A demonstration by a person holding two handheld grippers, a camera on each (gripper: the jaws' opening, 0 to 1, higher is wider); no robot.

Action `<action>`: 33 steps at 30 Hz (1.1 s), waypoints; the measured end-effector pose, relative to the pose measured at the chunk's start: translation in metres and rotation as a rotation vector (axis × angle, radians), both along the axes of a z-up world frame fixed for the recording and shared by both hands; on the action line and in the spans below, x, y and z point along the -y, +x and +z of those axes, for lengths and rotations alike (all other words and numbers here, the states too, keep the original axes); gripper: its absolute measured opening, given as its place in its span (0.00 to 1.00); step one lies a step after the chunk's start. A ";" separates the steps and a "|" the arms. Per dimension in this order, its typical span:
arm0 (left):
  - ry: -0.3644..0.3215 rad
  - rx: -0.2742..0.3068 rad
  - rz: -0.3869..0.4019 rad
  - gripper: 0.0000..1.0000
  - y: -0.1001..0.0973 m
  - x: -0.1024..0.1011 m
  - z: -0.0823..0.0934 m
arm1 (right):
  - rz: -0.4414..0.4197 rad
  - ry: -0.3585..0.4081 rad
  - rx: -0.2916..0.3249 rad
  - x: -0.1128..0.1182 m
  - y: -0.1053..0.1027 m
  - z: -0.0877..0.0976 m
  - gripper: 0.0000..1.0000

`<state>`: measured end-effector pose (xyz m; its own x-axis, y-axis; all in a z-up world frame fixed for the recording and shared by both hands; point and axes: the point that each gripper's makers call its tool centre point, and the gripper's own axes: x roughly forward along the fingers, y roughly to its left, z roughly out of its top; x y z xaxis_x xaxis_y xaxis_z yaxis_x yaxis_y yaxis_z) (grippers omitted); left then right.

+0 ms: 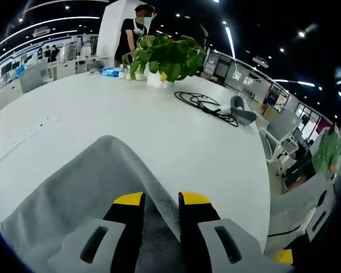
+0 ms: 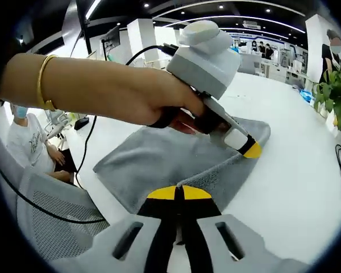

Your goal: Fold the towel on the table until its edges align and the towel forms a compact rectangular stack.

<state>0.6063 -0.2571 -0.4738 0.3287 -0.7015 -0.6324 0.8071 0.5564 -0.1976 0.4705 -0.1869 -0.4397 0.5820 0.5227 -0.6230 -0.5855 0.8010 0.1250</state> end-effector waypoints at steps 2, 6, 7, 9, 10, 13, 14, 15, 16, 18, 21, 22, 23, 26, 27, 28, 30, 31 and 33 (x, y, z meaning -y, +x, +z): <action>-0.004 -0.009 0.009 0.23 0.004 -0.001 -0.002 | -0.003 0.002 0.000 0.001 0.000 0.000 0.00; -0.007 -0.028 0.043 0.19 0.004 -0.001 -0.002 | 0.008 -0.009 0.008 0.002 -0.002 0.001 0.00; -0.011 -0.043 0.058 0.18 0.003 0.000 -0.002 | 0.004 -0.003 0.005 0.002 -0.002 -0.002 0.00; -0.009 -0.060 0.067 0.17 0.002 0.002 -0.004 | 0.001 -0.003 0.005 0.003 -0.002 -0.003 0.00; -0.002 -0.065 0.069 0.17 0.001 0.003 -0.006 | 0.001 -0.003 0.005 0.003 -0.003 -0.001 0.00; 0.001 -0.072 0.066 0.07 -0.001 0.005 -0.006 | -0.003 -0.002 0.008 0.003 -0.002 0.000 0.00; -0.006 -0.066 0.066 0.04 0.000 0.006 -0.004 | -0.003 -0.003 0.010 0.003 -0.001 0.001 0.00; -0.023 -0.073 0.071 0.04 0.000 0.008 -0.003 | -0.003 -0.003 0.009 0.003 -0.001 0.003 0.00; -0.027 -0.078 0.073 0.04 -0.001 0.008 -0.002 | -0.003 -0.003 0.010 0.003 -0.001 0.004 0.00; -0.032 -0.075 0.069 0.03 -0.002 0.006 0.000 | -0.005 0.003 0.013 0.001 0.001 0.001 0.00; -0.059 -0.109 0.089 0.03 -0.001 0.001 0.006 | -0.004 0.012 0.019 -0.002 0.003 0.005 0.00; -0.084 -0.131 0.101 0.03 -0.001 0.000 0.009 | -0.002 0.019 0.021 -0.005 0.004 0.007 0.00; -0.103 -0.137 0.116 0.03 0.002 -0.001 0.012 | 0.000 0.021 0.023 -0.007 0.004 0.008 0.00; -0.094 -0.103 0.117 0.03 0.007 -0.016 0.019 | 0.002 0.061 0.018 -0.016 0.007 0.012 0.00; -0.096 -0.094 0.121 0.03 0.007 -0.020 0.022 | 0.007 0.058 0.020 -0.018 0.007 0.014 0.00; -0.104 -0.088 0.128 0.03 0.010 -0.025 0.023 | 0.010 0.060 0.022 -0.020 0.007 0.017 0.00; -0.113 -0.084 0.146 0.02 0.013 -0.036 0.024 | 0.021 0.076 0.030 -0.028 0.008 0.024 0.00; -0.115 -0.082 0.148 0.02 0.009 -0.039 0.026 | 0.027 0.076 0.033 -0.030 0.008 0.026 0.00; -0.116 -0.074 0.169 0.02 0.014 -0.049 0.029 | 0.039 0.080 0.039 -0.036 0.008 0.030 0.00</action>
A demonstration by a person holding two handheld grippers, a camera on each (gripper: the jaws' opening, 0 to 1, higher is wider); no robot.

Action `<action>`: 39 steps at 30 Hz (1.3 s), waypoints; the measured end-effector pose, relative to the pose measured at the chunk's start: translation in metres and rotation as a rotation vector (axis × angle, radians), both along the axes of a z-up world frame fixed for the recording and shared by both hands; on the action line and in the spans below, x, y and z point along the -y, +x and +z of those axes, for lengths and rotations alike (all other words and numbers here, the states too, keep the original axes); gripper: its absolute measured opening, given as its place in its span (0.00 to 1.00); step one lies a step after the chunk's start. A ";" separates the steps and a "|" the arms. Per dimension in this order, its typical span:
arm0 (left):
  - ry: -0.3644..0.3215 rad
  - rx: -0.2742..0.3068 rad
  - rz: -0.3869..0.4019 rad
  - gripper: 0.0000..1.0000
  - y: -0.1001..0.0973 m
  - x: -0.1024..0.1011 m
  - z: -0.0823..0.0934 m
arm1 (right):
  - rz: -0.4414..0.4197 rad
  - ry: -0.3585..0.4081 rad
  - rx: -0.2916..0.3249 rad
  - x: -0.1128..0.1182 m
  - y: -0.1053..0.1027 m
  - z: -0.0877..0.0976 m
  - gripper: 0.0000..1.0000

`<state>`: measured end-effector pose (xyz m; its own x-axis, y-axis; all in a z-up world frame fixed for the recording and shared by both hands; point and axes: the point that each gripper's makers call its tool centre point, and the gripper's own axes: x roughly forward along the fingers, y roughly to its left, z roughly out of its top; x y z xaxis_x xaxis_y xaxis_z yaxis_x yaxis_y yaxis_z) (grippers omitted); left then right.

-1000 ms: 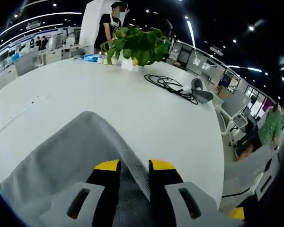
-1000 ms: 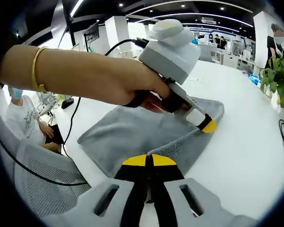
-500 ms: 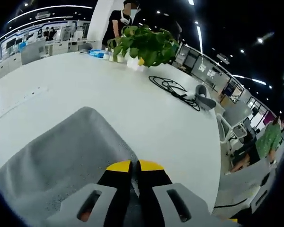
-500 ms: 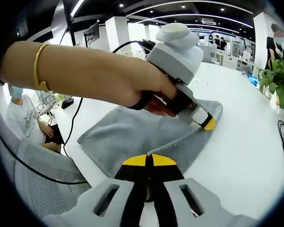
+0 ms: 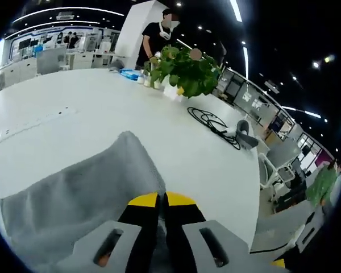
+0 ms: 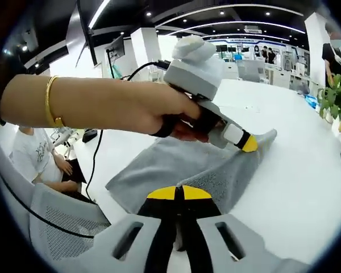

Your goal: Fold the towel on the table until its edges align and the towel forms a compact rectangular stack.

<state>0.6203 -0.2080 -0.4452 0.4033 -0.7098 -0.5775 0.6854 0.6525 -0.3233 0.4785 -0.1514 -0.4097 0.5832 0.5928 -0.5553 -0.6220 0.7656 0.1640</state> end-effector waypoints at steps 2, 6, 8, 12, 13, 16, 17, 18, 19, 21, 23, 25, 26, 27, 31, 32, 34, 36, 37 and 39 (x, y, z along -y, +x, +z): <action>-0.002 0.015 0.011 0.02 0.000 -0.010 0.006 | 0.012 0.019 0.001 -0.009 0.002 0.004 0.00; 0.024 0.067 0.019 0.02 0.002 -0.032 0.016 | 0.044 0.028 0.014 -0.025 0.002 0.011 0.00; 0.025 0.076 0.036 0.03 0.004 -0.045 0.020 | 0.061 0.033 0.019 -0.034 0.002 0.015 0.00; 0.026 0.092 0.078 0.03 0.004 -0.069 0.027 | 0.108 0.040 0.028 -0.055 0.002 0.021 0.00; 0.028 0.096 0.095 0.03 0.005 -0.077 0.029 | 0.123 0.043 0.029 -0.061 0.001 0.023 0.00; 0.015 0.104 0.149 0.03 0.007 -0.099 0.032 | 0.154 0.050 0.028 -0.074 0.001 0.023 0.00; 0.012 0.109 0.167 0.03 0.005 -0.106 0.035 | 0.159 0.054 0.029 -0.078 0.001 0.024 0.00; 0.007 0.112 0.179 0.03 0.005 -0.111 0.037 | 0.171 0.058 0.030 -0.084 0.000 0.025 0.00; 0.001 0.112 0.194 0.03 0.005 -0.116 0.038 | 0.179 0.058 0.031 -0.088 0.000 0.026 0.00; -0.005 0.114 0.219 0.03 0.004 -0.129 0.038 | 0.197 0.064 0.031 -0.097 -0.002 0.028 0.00; -0.008 0.117 0.239 0.03 0.004 -0.139 0.039 | 0.215 0.067 0.033 -0.106 -0.002 0.029 0.00; -0.010 0.125 0.262 0.03 0.004 -0.151 0.041 | 0.229 0.069 0.036 -0.112 -0.004 0.030 0.00; -0.011 0.128 0.270 0.03 0.002 -0.156 0.042 | 0.241 0.070 0.036 -0.117 -0.005 0.031 0.00; -0.011 0.132 0.277 0.03 0.002 -0.160 0.044 | 0.251 0.073 0.035 -0.121 -0.005 0.032 0.00; -0.014 0.157 0.314 0.03 -0.007 -0.178 0.052 | 0.284 0.077 0.038 -0.131 -0.013 0.039 0.00; -0.015 0.159 0.326 0.03 -0.008 -0.181 0.053 | 0.290 0.077 0.038 -0.133 -0.014 0.039 0.00; -0.016 0.163 0.343 0.03 -0.010 -0.192 0.051 | 0.306 0.076 0.033 -0.139 -0.019 0.037 0.00; -0.007 0.171 0.352 0.03 -0.013 -0.201 0.047 | 0.324 0.070 0.027 -0.145 -0.023 0.033 0.00; -0.007 0.172 0.359 0.03 -0.015 -0.203 0.047 | 0.329 0.069 0.022 -0.146 -0.025 0.031 0.00; -0.021 0.168 0.394 0.03 -0.021 -0.212 0.045 | 0.344 0.063 0.014 -0.150 -0.030 0.029 0.00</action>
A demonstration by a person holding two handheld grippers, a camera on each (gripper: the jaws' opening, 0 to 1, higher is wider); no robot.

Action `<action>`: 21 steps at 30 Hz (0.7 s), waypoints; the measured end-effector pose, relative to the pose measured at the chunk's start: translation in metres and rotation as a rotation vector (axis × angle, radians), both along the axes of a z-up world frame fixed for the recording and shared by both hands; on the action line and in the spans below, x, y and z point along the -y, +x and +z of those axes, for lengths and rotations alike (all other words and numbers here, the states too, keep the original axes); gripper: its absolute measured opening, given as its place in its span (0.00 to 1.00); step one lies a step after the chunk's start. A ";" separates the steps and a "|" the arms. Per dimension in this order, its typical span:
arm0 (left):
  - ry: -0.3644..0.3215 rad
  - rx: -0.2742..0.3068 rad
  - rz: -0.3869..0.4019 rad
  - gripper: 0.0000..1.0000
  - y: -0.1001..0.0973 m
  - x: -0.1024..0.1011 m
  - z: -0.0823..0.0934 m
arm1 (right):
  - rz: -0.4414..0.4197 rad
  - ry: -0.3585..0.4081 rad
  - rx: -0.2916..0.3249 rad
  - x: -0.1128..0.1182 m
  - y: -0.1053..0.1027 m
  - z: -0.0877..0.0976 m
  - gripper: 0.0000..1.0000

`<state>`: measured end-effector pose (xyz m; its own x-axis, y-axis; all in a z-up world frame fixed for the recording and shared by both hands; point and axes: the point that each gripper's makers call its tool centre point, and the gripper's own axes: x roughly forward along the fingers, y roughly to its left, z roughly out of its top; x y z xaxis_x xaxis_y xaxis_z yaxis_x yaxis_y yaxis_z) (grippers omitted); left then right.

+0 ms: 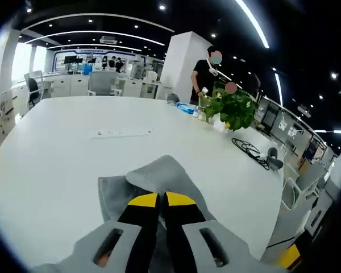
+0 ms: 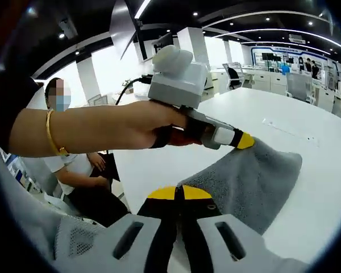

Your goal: Fold the towel on the table until its edges align and the towel forms a compact rectangular stack.

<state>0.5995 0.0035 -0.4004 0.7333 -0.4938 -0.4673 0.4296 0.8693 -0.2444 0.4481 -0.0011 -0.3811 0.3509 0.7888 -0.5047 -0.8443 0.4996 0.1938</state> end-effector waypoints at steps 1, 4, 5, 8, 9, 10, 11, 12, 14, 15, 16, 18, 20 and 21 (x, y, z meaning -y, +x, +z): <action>-0.004 -0.001 0.010 0.03 -0.002 -0.003 -0.001 | 0.004 -0.001 -0.002 -0.001 -0.002 -0.001 0.00; -0.007 -0.007 0.026 0.03 -0.009 -0.010 -0.007 | 0.021 -0.011 -0.013 -0.004 -0.008 -0.006 0.00; -0.008 -0.027 0.035 0.03 -0.010 -0.013 -0.014 | 0.025 -0.018 -0.023 -0.005 -0.010 -0.009 0.00; -0.009 -0.061 0.057 0.03 -0.014 -0.024 -0.032 | 0.029 -0.032 -0.038 -0.006 -0.012 -0.016 0.00; -0.004 -0.070 0.061 0.03 -0.014 -0.026 -0.037 | 0.029 -0.036 -0.042 -0.007 -0.012 -0.019 0.00; -0.001 -0.080 0.067 0.03 -0.014 -0.029 -0.042 | 0.030 -0.041 -0.044 -0.009 -0.011 -0.022 0.00; 0.002 -0.086 0.068 0.03 -0.014 -0.031 -0.045 | 0.030 -0.045 -0.047 -0.010 -0.011 -0.023 0.00; 0.007 -0.098 0.069 0.03 -0.014 -0.033 -0.052 | 0.030 -0.048 -0.052 -0.011 -0.010 -0.025 0.00; 0.011 -0.117 0.068 0.03 -0.014 -0.034 -0.060 | 0.033 -0.057 -0.062 -0.015 -0.010 -0.033 0.00; 0.015 -0.127 0.068 0.03 -0.015 -0.035 -0.063 | 0.033 -0.063 -0.069 -0.016 -0.010 -0.036 0.00; 0.021 -0.131 0.065 0.03 -0.015 -0.035 -0.065 | 0.036 -0.067 -0.068 -0.017 -0.011 -0.037 0.00; 0.031 -0.144 0.058 0.03 -0.013 -0.036 -0.071 | 0.044 -0.084 -0.070 -0.021 -0.011 -0.045 0.00; 0.038 -0.154 0.052 0.03 -0.016 -0.036 -0.073 | 0.049 -0.095 -0.082 -0.025 -0.012 -0.053 0.00; 0.044 -0.161 0.048 0.03 -0.017 -0.035 -0.075 | 0.051 -0.097 -0.084 -0.027 -0.012 -0.056 0.00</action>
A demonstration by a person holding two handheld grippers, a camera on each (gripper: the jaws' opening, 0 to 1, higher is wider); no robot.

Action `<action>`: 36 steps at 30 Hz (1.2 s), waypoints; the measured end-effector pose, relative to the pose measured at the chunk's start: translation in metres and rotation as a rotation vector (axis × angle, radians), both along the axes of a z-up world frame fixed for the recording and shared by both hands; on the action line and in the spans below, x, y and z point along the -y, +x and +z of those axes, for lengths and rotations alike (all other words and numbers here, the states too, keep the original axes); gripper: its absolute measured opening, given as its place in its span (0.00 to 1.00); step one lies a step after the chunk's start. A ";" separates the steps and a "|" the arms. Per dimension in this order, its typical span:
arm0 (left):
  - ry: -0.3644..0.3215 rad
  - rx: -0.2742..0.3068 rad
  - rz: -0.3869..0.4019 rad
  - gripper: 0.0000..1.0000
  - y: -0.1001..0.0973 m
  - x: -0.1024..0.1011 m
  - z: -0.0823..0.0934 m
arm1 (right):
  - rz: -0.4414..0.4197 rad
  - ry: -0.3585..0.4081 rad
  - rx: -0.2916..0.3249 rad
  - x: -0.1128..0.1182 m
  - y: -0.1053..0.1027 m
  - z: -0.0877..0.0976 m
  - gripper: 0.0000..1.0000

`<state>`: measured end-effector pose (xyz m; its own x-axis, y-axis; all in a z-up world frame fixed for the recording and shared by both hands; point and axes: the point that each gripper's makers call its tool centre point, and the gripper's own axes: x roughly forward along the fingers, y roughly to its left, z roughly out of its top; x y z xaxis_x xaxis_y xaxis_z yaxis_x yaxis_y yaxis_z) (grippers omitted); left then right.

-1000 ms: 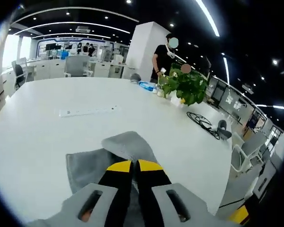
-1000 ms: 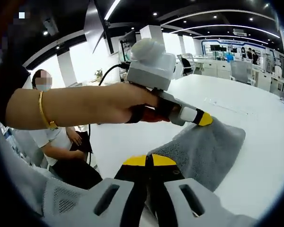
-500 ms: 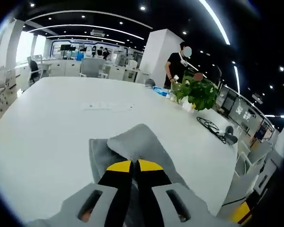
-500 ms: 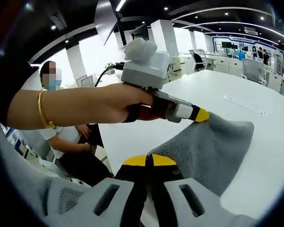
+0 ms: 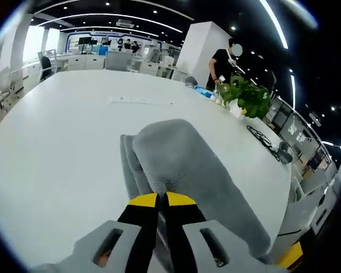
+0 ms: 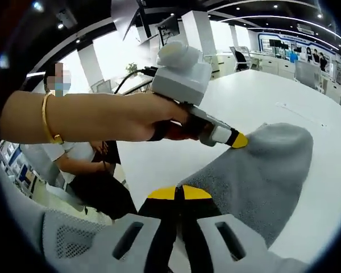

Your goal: Fold the towel on the table until its edges align and the towel forms a compact rectangular stack.

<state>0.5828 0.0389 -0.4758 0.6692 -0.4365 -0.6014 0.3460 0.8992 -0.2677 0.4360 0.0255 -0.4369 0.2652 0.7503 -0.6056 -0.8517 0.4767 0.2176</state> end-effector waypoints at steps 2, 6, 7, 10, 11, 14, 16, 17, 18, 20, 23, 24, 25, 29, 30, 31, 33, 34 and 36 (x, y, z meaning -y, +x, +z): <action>0.004 -0.014 -0.002 0.03 0.000 -0.001 -0.007 | 0.011 -0.015 -0.005 -0.003 -0.002 -0.007 0.00; 0.016 -0.038 -0.011 0.03 0.001 -0.005 -0.019 | 0.027 -0.032 -0.006 -0.008 -0.004 -0.020 0.00; 0.016 -0.042 -0.013 0.03 0.001 -0.005 -0.020 | 0.029 -0.033 -0.016 -0.009 -0.005 -0.024 0.00; 0.019 -0.053 -0.017 0.03 0.000 -0.006 -0.024 | 0.015 -0.029 -0.057 -0.009 -0.007 -0.032 0.00; 0.018 -0.058 -0.013 0.03 0.000 -0.007 -0.027 | 0.015 -0.030 -0.061 -0.008 -0.007 -0.035 0.00; 0.015 -0.068 -0.004 0.03 0.000 -0.008 -0.030 | 0.022 -0.037 -0.069 -0.008 -0.010 -0.039 0.00; 0.017 -0.075 -0.007 0.03 0.000 -0.009 -0.032 | 0.024 -0.039 -0.080 -0.009 -0.011 -0.042 0.00; 0.018 -0.080 -0.005 0.03 -0.002 -0.008 -0.032 | 0.024 -0.039 -0.085 -0.009 -0.011 -0.044 0.00; 0.017 -0.080 -0.006 0.03 -0.002 -0.007 -0.031 | 0.030 -0.044 -0.085 -0.011 -0.013 -0.047 0.00; 0.005 -0.063 -0.012 0.05 -0.001 -0.006 -0.025 | 0.045 -0.062 -0.083 -0.011 -0.014 -0.053 0.00; -0.076 -0.031 0.026 0.12 0.011 -0.002 -0.016 | 0.060 -0.079 -0.091 -0.012 -0.018 -0.060 0.00; -0.069 -0.036 0.036 0.14 0.014 -0.004 -0.015 | 0.062 -0.080 -0.090 -0.011 -0.018 -0.060 0.00; -0.060 -0.035 0.043 0.13 0.017 -0.008 -0.016 | 0.063 -0.080 -0.090 -0.011 -0.019 -0.060 0.00; -0.059 -0.023 0.045 0.13 0.028 -0.003 -0.013 | 0.058 -0.074 -0.103 -0.008 -0.019 -0.061 0.00; -0.059 -0.022 0.042 0.13 0.030 0.000 -0.012 | 0.057 -0.073 -0.105 -0.007 -0.019 -0.061 0.00; -0.054 -0.021 0.034 0.13 0.036 0.000 -0.013 | 0.058 -0.073 -0.107 -0.007 -0.019 -0.061 0.00; -0.047 -0.020 0.032 0.13 0.048 -0.002 -0.014 | 0.060 -0.075 -0.111 -0.007 -0.020 -0.061 0.00; -0.049 -0.020 0.037 0.13 0.053 -0.004 -0.015 | 0.061 -0.074 -0.113 -0.008 -0.020 -0.063 0.00; -0.106 -0.007 0.076 0.13 0.058 0.003 -0.010 | 0.062 -0.075 -0.113 -0.009 -0.020 -0.065 0.00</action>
